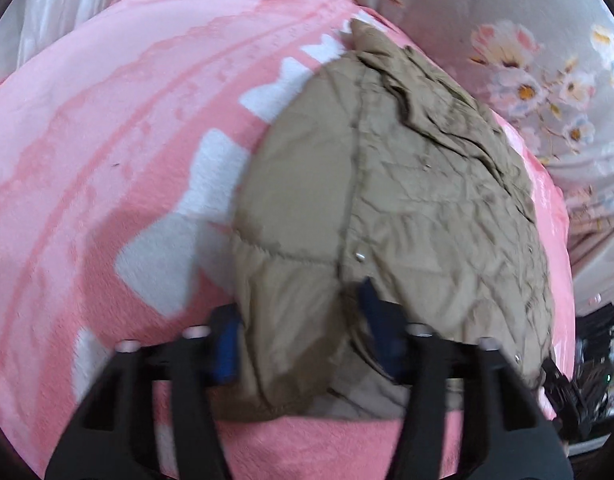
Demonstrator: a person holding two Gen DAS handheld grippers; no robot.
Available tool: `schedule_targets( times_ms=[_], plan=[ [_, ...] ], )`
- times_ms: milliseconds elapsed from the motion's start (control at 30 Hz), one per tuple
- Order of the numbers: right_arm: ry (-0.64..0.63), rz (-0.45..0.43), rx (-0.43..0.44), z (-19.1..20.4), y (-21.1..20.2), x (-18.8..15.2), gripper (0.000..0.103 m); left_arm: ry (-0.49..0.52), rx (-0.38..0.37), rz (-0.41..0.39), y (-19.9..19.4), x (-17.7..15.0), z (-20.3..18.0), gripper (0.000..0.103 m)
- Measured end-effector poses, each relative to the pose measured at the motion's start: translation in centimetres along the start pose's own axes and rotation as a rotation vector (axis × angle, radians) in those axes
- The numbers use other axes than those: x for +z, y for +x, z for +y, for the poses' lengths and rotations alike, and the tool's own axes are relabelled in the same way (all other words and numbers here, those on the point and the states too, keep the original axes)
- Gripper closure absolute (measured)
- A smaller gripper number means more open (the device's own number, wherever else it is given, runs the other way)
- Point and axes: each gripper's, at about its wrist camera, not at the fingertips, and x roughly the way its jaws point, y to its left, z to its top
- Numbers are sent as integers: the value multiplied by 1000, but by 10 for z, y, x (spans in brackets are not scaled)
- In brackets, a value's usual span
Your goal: Fold large clothes
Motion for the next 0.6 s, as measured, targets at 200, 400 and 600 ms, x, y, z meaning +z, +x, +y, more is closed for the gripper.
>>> schedule_targets(
  times_ms=[200,400,600],
  plan=[
    [-5,-102,108,3,-51,6,97,25,-48,-74,-48,-6,-13,99],
    [-145,-257,165,30,-134,5,98,30,-139,-180,-131,-13,-19,100],
    [-160,-426,205,34,-212,10,98,0,-186,-312,-213,-20,-15,100]
  ],
)
